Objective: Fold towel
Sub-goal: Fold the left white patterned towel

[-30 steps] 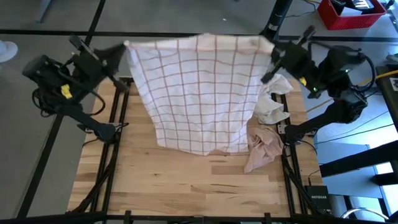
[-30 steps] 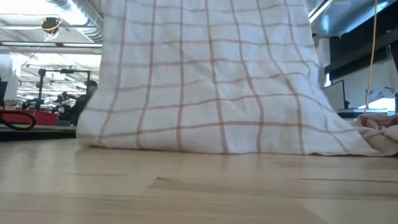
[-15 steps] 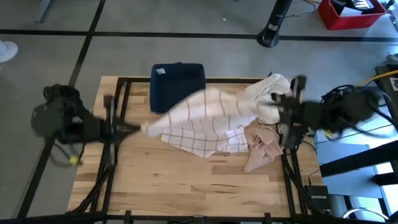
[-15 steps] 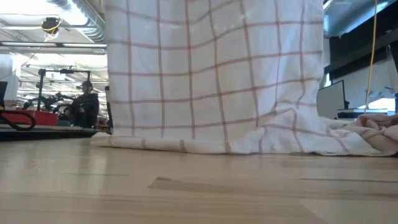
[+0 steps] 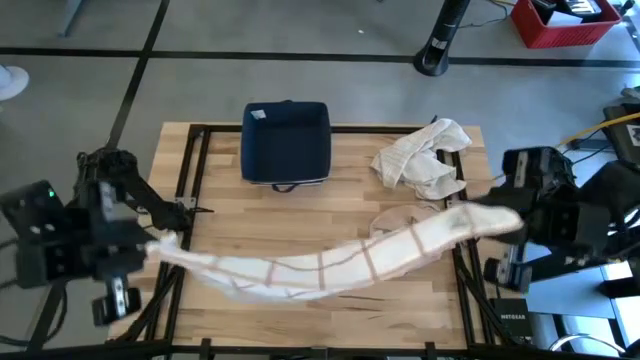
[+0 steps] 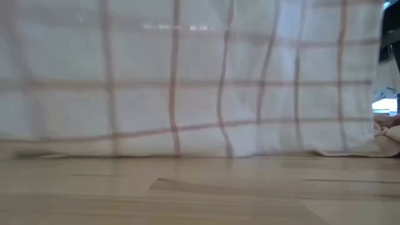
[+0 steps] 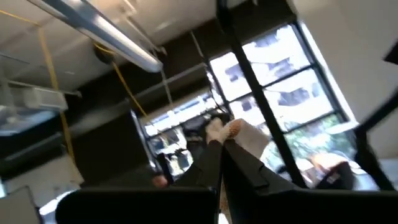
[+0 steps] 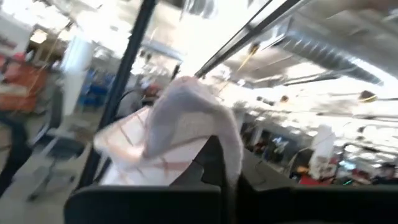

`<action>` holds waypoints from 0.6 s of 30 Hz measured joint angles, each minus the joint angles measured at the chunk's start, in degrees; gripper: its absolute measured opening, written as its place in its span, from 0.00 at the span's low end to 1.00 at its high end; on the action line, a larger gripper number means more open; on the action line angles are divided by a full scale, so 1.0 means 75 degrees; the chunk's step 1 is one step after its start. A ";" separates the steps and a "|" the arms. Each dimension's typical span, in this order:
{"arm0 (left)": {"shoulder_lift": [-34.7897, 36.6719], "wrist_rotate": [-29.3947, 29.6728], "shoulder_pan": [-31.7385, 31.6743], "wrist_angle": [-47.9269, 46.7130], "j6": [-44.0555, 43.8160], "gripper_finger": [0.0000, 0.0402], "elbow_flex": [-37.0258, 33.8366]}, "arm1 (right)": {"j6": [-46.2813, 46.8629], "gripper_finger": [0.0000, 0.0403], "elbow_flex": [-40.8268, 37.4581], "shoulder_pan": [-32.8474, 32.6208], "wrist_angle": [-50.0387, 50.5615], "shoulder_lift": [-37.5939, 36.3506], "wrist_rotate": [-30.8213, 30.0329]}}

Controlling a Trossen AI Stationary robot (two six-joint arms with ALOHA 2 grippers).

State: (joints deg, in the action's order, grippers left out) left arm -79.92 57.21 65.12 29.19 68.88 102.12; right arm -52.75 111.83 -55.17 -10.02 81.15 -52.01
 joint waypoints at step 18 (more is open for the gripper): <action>0.0346 0.1689 -0.0565 0.0795 0.2065 0.00 0.0455 | -0.0511 0.01 0.0056 0.1432 0.0156 -0.0025 -0.2661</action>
State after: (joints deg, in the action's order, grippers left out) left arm -77.33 69.88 60.89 35.15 84.36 105.53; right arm -56.58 112.25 -44.43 -8.86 80.96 -71.97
